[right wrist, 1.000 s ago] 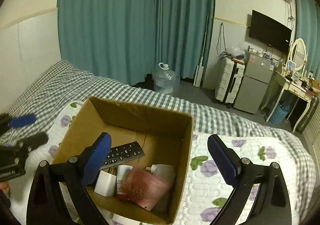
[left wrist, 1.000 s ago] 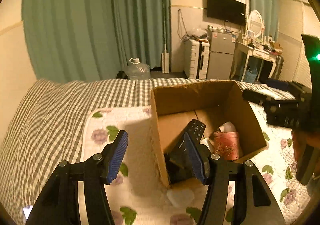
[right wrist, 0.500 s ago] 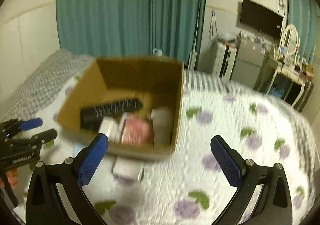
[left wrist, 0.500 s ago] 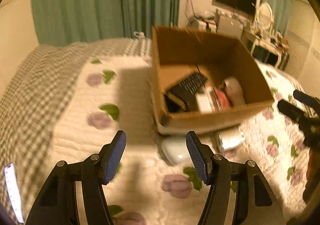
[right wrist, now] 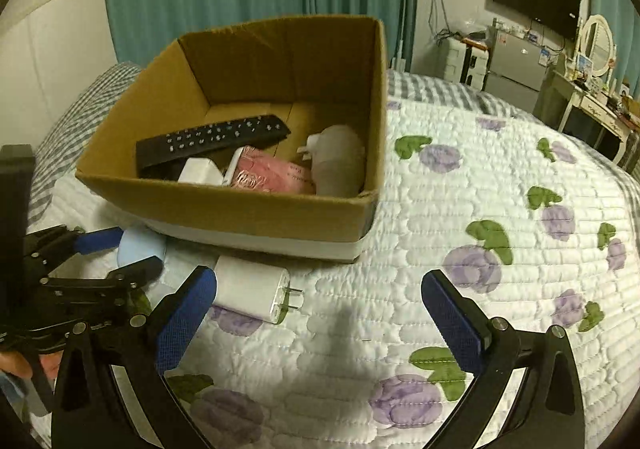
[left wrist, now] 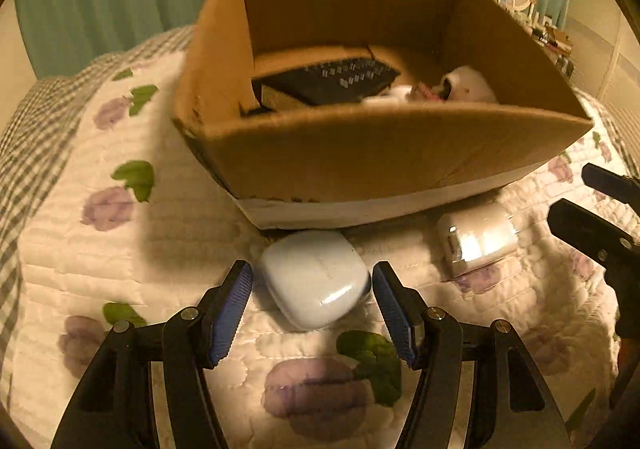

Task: Organize rigid objects
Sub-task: 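Grasp the light-blue earbuds case with the left tool while the right tool grasps the white soap bar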

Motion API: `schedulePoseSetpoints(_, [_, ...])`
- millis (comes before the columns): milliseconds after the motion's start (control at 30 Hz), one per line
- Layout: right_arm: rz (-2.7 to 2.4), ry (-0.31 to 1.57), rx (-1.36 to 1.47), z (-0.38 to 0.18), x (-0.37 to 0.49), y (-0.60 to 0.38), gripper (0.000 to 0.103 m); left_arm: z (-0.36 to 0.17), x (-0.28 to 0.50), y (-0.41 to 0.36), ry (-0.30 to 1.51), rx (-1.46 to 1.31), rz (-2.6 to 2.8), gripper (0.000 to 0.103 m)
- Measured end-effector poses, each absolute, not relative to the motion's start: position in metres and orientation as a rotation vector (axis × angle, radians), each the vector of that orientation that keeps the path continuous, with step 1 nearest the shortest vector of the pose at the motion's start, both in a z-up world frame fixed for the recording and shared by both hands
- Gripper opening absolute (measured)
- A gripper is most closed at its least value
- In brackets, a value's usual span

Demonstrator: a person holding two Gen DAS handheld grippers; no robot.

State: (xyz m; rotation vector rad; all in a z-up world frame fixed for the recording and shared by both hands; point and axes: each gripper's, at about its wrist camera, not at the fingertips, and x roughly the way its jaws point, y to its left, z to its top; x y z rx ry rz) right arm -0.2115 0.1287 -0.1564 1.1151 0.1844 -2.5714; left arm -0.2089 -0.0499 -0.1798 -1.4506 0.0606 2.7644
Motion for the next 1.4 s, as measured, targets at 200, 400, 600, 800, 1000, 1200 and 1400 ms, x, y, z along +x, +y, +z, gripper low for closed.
schedulePoseSetpoints(200, [-2.551,0.23,1.135,-0.165,-0.212,0.117,0.103,-0.185,-0.21,-0.051,0.048,-1.435,2.764,0.063])
schedulePoseSetpoints(400, [-2.528,0.293,1.136,-0.17,-0.21,0.102,0.103,-0.167,-0.18,-0.044,0.121,-1.311,2.801,0.058])
schedulePoseSetpoints(600, [-2.473,0.349,1.158,-0.182,-0.217,0.08,0.103,-0.15,-0.164,-0.046,0.137,-1.275,2.856,0.058])
schedulePoseSetpoints(800, [-2.396,0.448,1.193,-0.201,-0.222,0.054,0.092,-0.156,-0.173,-0.06,0.109,-1.311,2.873,0.058])
schedulePoseSetpoints(1000, [-2.419,0.467,1.207,-0.207,-0.224,0.053,0.062,-0.157,-0.172,-0.059,0.105,-1.319,2.87,0.058])
schedulePoseSetpoints(1200, [-2.439,0.437,1.17,-0.194,-0.205,0.064,0.062,-0.149,-0.162,-0.059,0.099,-1.312,2.871,0.058])
schedulePoseSetpoints(1400, [-2.465,0.388,1.116,-0.166,-0.185,0.08,0.062,-0.123,-0.142,-0.055,0.058,-1.247,2.872,0.058])
